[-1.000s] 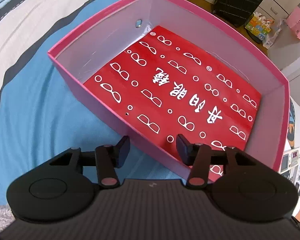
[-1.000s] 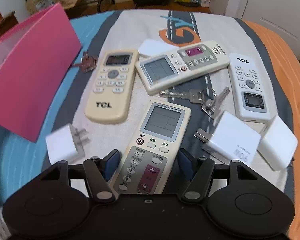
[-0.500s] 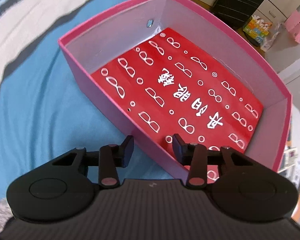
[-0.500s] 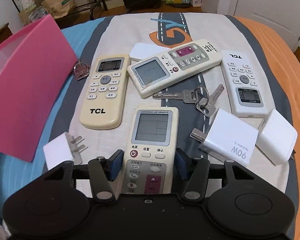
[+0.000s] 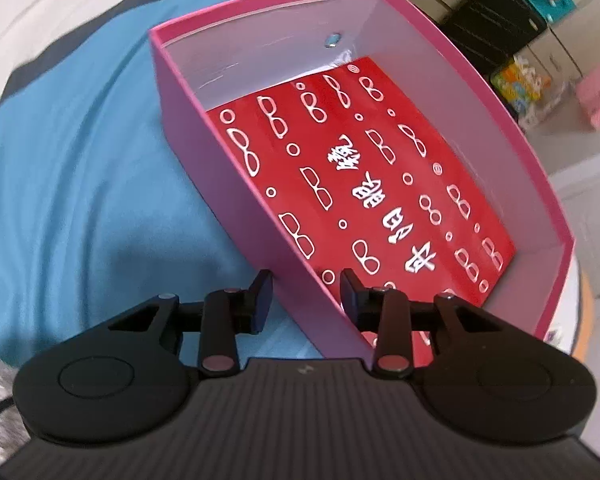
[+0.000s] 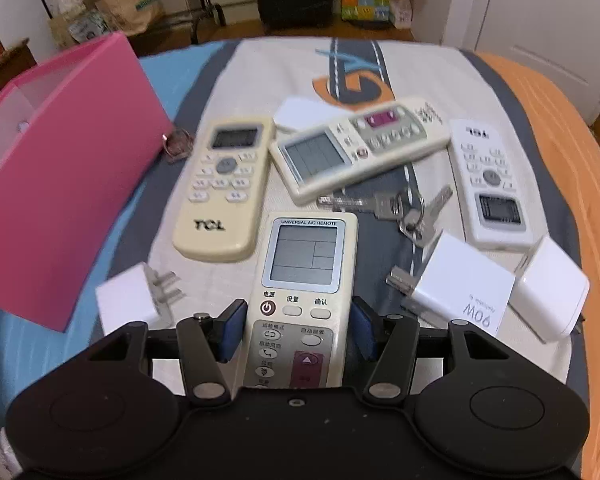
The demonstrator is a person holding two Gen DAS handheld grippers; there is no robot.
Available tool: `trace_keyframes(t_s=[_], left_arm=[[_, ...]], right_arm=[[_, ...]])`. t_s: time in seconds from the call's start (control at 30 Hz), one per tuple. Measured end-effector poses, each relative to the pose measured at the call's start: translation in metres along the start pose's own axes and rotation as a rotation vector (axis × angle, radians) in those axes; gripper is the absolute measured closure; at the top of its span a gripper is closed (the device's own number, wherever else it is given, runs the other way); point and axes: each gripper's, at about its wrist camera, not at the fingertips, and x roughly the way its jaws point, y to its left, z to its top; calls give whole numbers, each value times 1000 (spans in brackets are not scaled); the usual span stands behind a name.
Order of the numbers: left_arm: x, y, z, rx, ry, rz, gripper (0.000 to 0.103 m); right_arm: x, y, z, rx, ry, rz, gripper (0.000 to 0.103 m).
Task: Organize rigid objects
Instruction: 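Hold the pink box with the left tool while the right tool grasps a white remote, then carry the white remote with the right tool and drop it into the pink box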
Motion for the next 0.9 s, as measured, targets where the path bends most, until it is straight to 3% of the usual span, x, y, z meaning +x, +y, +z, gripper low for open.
trace_keyframes(t_s=[0.17,0.33,0.5,0.73,0.9], left_arm=[[4,-3,2,22,1,12,68],[5,-24,-5,219,-3,68,63],[3,-25,-8,227,-16,65,62],[-1,-15,-5,196,16,4,62],[-2,-7,-1,174,25,-41,60]], right_arm=[[-19,3,4,-3,-59,47,43],[-39,10,9,-18,-124,85,44],[-66,18,18,-22,-183,154,44],[-122,54,81,-58,-261,360,44],[-116,113,143,-105,-194,514,44]])
